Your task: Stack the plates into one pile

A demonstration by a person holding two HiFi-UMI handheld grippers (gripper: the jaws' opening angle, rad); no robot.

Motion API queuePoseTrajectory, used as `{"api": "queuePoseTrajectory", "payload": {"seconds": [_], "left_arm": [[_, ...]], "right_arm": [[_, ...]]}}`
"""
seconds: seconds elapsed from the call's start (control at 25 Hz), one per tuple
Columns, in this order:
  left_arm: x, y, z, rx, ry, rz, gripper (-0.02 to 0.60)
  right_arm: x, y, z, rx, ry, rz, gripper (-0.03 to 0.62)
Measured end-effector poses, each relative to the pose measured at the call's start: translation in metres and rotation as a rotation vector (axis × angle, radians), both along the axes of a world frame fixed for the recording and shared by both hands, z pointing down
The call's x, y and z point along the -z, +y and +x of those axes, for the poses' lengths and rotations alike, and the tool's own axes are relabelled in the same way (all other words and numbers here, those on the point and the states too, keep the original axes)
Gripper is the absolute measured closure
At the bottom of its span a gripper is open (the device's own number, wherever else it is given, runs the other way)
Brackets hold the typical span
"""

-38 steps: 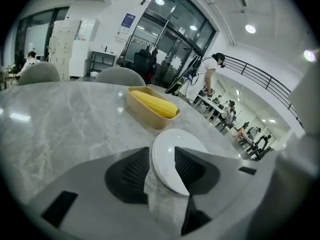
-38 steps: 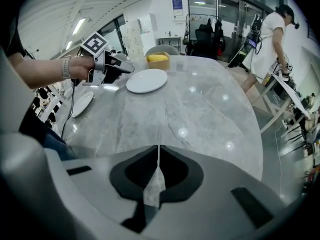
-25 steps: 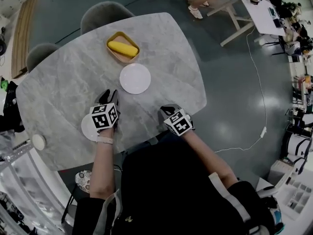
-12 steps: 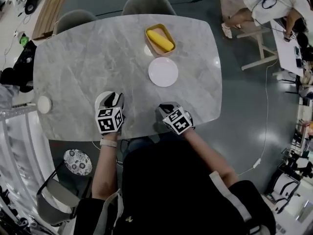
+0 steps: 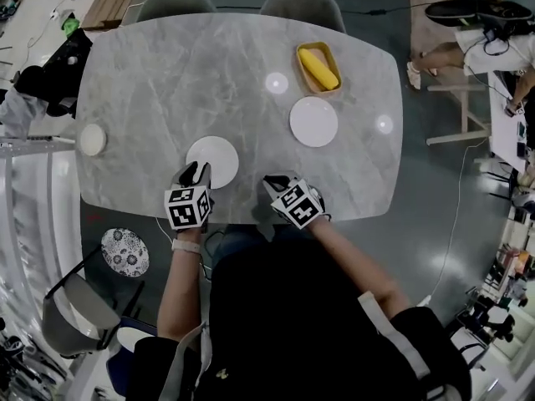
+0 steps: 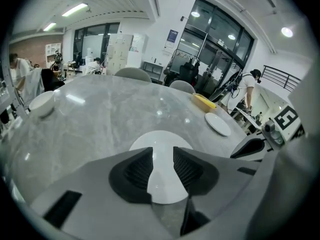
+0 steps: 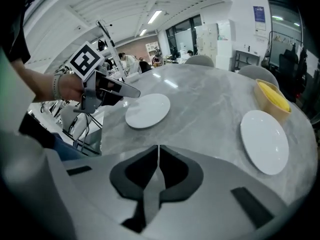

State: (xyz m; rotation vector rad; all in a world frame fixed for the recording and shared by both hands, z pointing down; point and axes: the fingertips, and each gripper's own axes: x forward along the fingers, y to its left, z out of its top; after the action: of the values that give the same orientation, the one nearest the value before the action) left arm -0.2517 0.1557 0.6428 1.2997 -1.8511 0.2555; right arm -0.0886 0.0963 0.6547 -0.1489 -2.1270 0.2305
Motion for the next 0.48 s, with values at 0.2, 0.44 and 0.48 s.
{"api": "queuePoseTrajectory", "payload": {"seconds": [0.2,0.44,0.48], "left_arm": [[-0.011,0.026,-0.017,0.021,0.007,-0.026,0.449],[-0.022,0.041,-0.032,0.017,0.047,-0.026,0.448],[-0.024,0.042,-0.033,0.013,0.055,-0.026,0.447]], "right_arm": [[0.000,0.023,-0.029,0.037,-0.009,-0.012,0.572],[-0.005,0.036,-0.056,0.027,-0.018,-0.013,0.573],[-0.006,0.037,-0.059,0.021,-0.018,-0.016,0.572]]}}
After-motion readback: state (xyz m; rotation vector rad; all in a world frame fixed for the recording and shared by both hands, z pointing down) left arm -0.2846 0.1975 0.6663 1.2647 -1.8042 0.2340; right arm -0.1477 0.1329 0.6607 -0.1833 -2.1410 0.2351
